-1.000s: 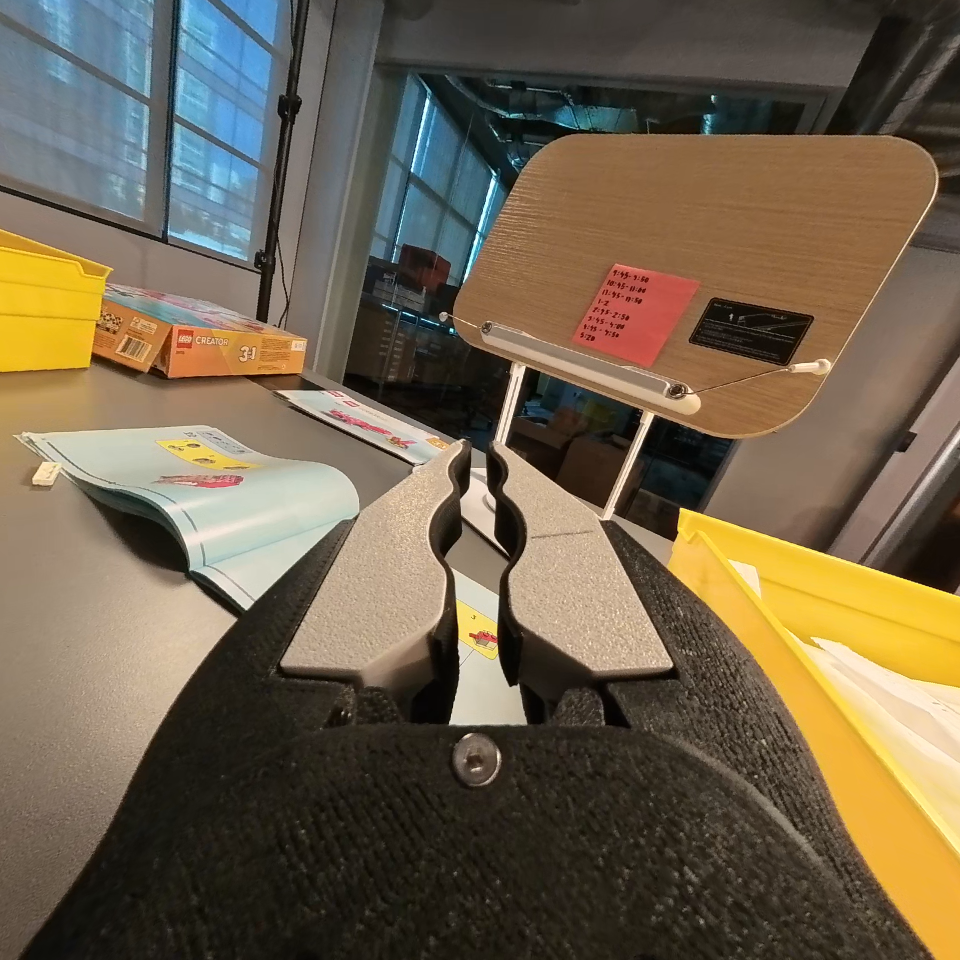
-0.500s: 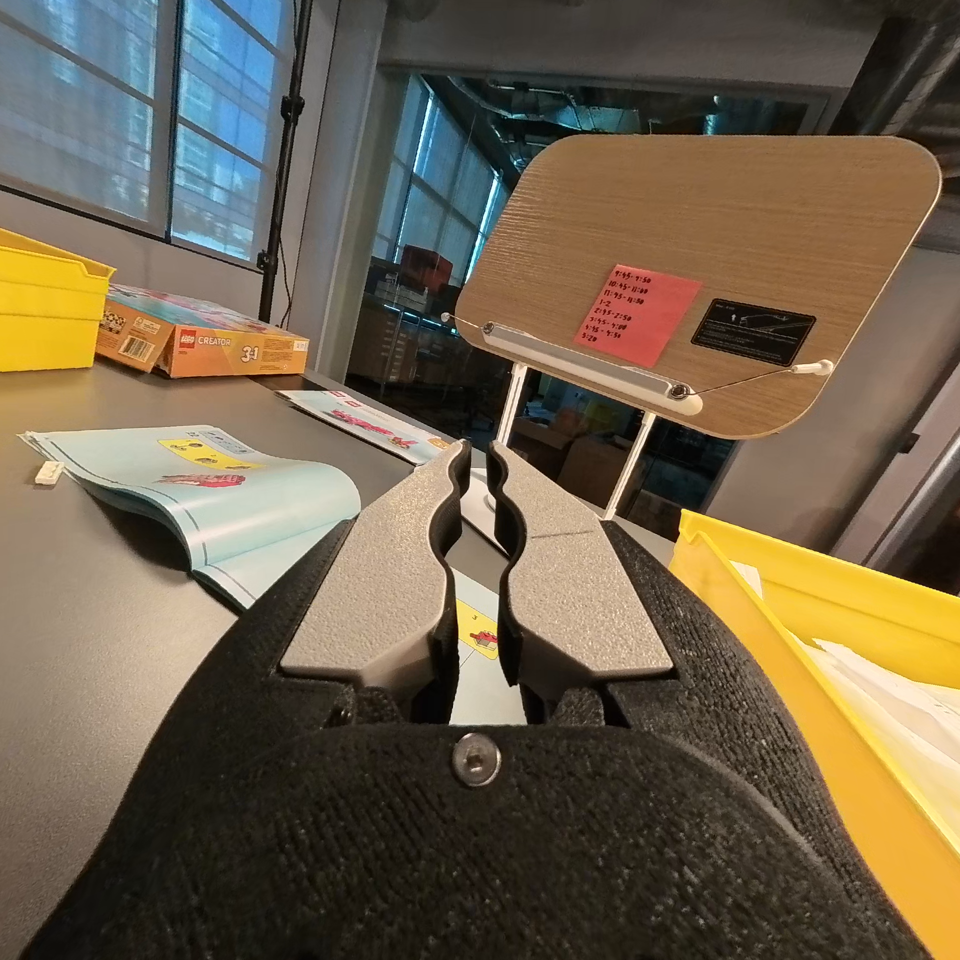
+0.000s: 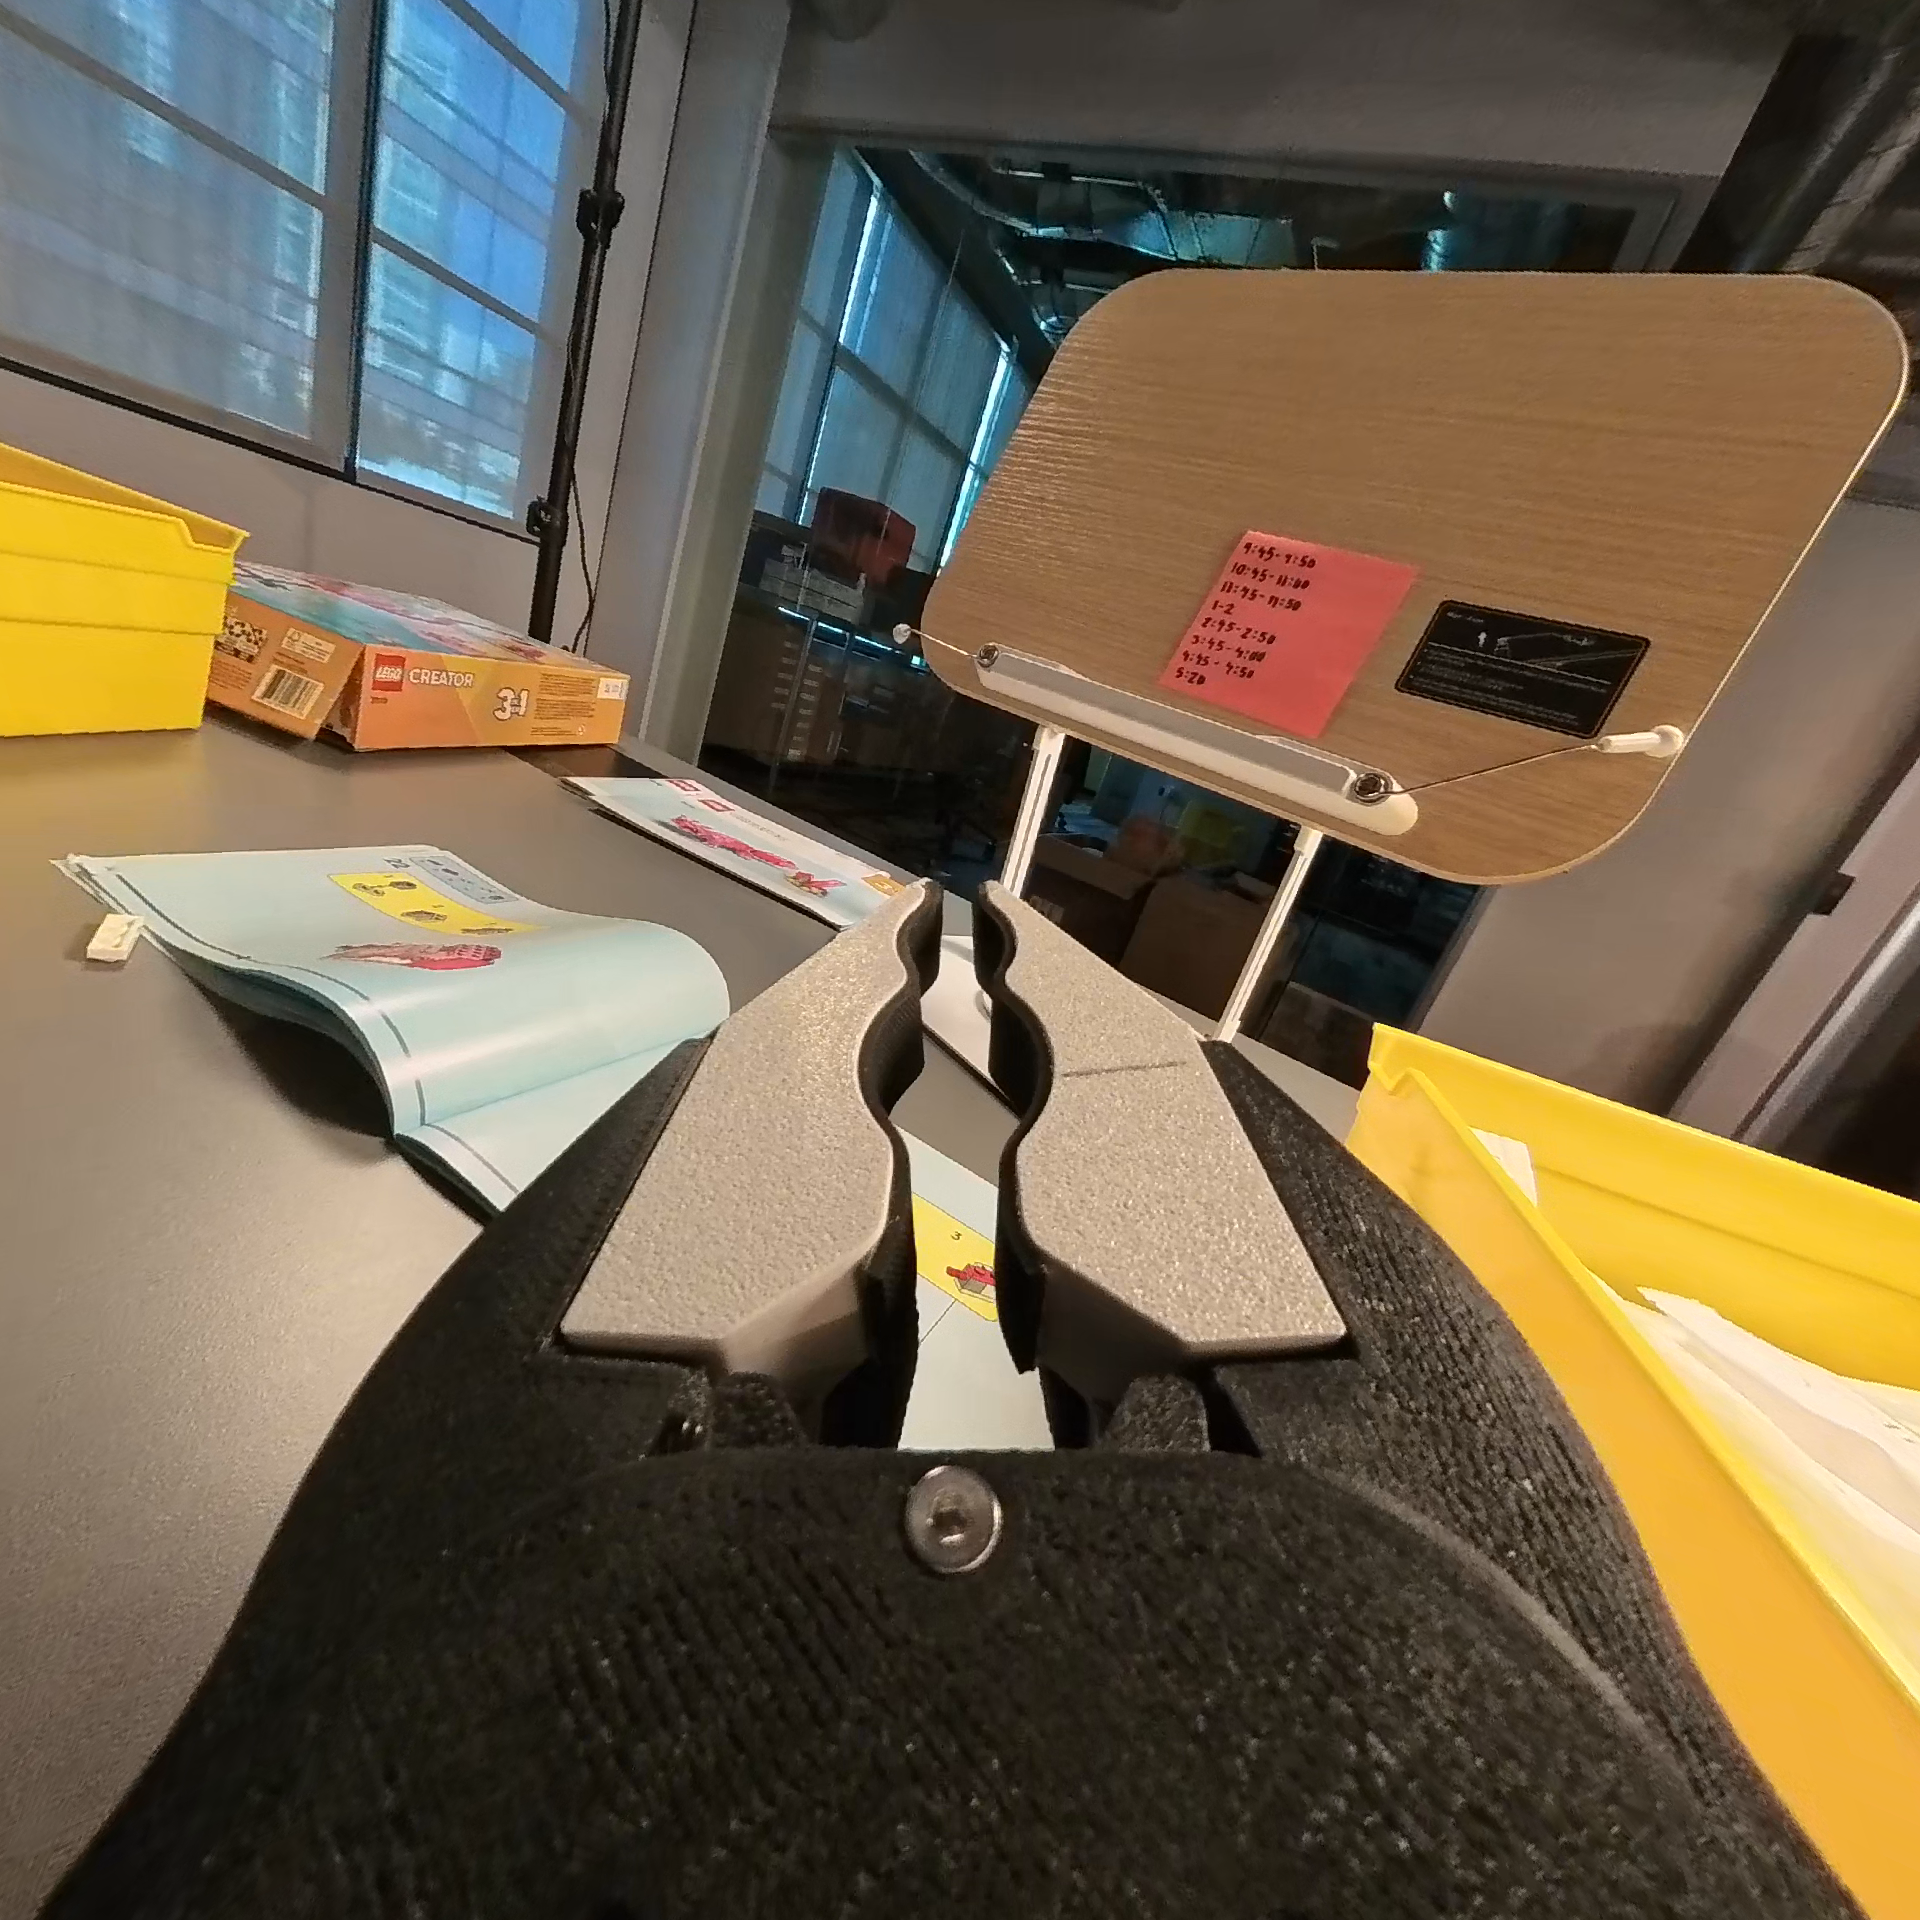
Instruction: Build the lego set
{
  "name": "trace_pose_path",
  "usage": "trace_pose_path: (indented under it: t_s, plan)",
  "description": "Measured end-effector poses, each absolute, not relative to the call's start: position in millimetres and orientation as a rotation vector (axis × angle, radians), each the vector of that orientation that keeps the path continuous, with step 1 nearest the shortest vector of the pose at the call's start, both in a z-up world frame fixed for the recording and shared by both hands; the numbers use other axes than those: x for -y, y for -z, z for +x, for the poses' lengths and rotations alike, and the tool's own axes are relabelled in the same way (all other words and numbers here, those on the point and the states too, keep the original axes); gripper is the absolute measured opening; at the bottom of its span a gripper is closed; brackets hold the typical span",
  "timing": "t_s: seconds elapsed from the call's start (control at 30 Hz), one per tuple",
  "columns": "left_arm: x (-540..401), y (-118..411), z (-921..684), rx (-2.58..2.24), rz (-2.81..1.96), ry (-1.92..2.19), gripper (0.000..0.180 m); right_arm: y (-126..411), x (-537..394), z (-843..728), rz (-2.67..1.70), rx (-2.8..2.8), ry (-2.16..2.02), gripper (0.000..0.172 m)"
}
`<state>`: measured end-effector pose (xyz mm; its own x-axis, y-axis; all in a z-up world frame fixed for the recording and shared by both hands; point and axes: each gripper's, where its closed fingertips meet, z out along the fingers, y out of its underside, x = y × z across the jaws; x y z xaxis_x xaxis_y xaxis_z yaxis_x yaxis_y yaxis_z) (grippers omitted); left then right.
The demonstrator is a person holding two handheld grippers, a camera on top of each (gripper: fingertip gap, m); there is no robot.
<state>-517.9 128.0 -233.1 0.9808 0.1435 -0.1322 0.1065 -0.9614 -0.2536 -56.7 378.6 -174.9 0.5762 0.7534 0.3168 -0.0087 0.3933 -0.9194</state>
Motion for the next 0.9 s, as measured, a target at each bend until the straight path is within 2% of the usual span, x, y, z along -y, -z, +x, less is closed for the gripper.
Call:
trace_pose_path:
  t_s: [0.17,0.37,0.47,0.7,0.9]
  plan:
    - [-137,243,-543,0.341,-2.95,-0.196,0.0,174,-382,-54,-1.075,0.815,-0.541,0.005]
    - [-119,262,-585,0.287,-3.126,-0.62,0.0,173,-387,-49,-1.09,0.784,-0.506,0.005]
    - [-113,271,-591,0.264,-3.172,-0.7,0.0,170,-390,-43,-1.075,0.764,-0.42,0.005]
    - [-110,287,-571,0.286,-3.211,-0.454,0.0,172,-387,-48,-1.058,0.804,-0.37,0.005]
    - [-116,292,-519,0.338,-3.211,0.018,0.0,173,-388,-47,-1.069,0.799,-0.376,0.005]
